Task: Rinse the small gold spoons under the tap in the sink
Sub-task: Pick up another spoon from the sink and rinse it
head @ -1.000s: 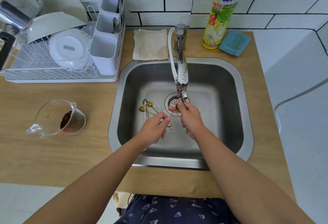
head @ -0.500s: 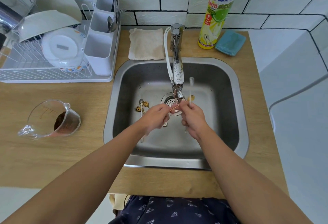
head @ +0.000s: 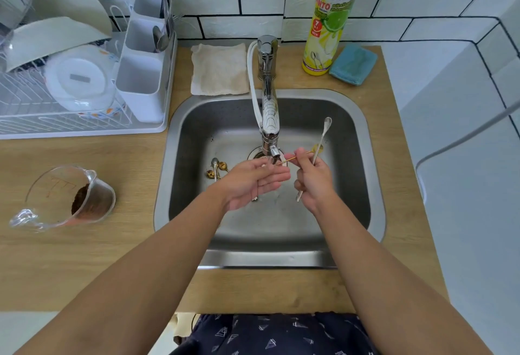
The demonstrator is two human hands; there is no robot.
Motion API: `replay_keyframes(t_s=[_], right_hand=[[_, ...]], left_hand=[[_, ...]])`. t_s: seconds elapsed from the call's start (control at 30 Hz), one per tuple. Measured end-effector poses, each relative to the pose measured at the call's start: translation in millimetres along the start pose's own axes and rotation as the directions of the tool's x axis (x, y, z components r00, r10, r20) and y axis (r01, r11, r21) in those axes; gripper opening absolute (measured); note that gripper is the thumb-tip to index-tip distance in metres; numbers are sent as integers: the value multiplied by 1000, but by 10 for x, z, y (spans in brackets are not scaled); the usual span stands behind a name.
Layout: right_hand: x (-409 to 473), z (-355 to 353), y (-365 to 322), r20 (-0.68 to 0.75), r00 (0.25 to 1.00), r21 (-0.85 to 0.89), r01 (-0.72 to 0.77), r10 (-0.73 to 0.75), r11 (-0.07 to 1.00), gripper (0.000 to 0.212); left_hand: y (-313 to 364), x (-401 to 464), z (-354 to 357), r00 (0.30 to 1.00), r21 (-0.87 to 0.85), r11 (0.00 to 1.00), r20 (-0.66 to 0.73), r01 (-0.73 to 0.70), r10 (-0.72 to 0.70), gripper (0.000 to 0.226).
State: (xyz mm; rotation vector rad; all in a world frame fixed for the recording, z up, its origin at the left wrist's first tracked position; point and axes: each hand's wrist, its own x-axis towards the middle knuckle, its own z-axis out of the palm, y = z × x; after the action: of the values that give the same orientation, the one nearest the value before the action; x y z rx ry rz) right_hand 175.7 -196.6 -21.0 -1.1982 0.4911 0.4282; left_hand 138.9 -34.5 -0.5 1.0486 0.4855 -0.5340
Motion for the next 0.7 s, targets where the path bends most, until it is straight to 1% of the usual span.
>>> replay_keyframes(t_s=[0.03,0.07,0.1,0.13,0.17,0.2,0.23,0.27,0.3,0.33,0.37,0.4,0.43,0.5,0.53,0.57,0.6,0.7], right_hand=[[6,-5,-8,20,1000,3,-8,8,1000,19],[4,3,-10,40,999,-9,-19,20,1000,19],[-3,21,-8,54,998,-30,-28,30,999,19],[-11,44,0,64,997,-50,-31,35,998,19],[-18,68,12,65,997,-63,-29,33,998,19],[-24,86,20,57,998,-67,-23,27,997,19],[-26,92,17,41,999,-63,-15,17,998,19],[-22,89,7,21,1000,-53,-7,8,999,19],[-15,76,-7,5,1000,-41,-1,1,999,20],[-9,58,-18,-3,1000,-30,1,-2,1000,20],[-9,42,-25,-1,1000,-27,0,0,1000,21],[-18,36,-22,10,1000,-36,-6,6,999,20],[-35,40,-10,29,999,-54,-14,15,998,20],[-81,76,40,62,997,-95,-33,39,995,19],[-96,95,60,59,997,-109,-40,46,993,19],[-104,101,68,37,998,-119,-41,46,992,20],[-101,98,68,4,999,-127,-36,37,991,24],[-68,52,52,-87,996,-129,12,-23,992,31]], left_hand=[[-14,-12,-24,1000,-68,998,-1,-2,2,22],[-21,-14,-21,999,-84,996,-41,-5,2,21],[-22,2,-18,993,-45,999,-118,-13,7,18],[-25,24,-2,979,29,999,-203,-20,25,15],[-28,42,12,962,99,994,-266,-35,61,17],[-29,57,14,950,155,986,-297,-54,99,19],[-24,74,11,950,160,985,-293,-64,110,19],[-21,76,1,965,115,991,-244,-71,97,15],[-11,41,2,984,36,997,-165,-66,71,13],[-23,11,-6,995,-34,998,-86,-54,51,16],[-40,-15,-19,999,-61,997,-36,-41,39,19],[-58,-15,-23,998,-22,999,-48,-35,34,16],[-65,-15,-11,994,45,999,-106,-29,34,13],[-79,22,21,951,162,987,-304,-14,64,25],[-76,40,31,931,196,981,-357,-11,81,31],[-74,49,35,922,235,972,-372,-15,104,34],[-87,51,23,927,299,954,-347,-33,141,33],[-127,-15,6,955,513,850,-170,-124,242,25]])
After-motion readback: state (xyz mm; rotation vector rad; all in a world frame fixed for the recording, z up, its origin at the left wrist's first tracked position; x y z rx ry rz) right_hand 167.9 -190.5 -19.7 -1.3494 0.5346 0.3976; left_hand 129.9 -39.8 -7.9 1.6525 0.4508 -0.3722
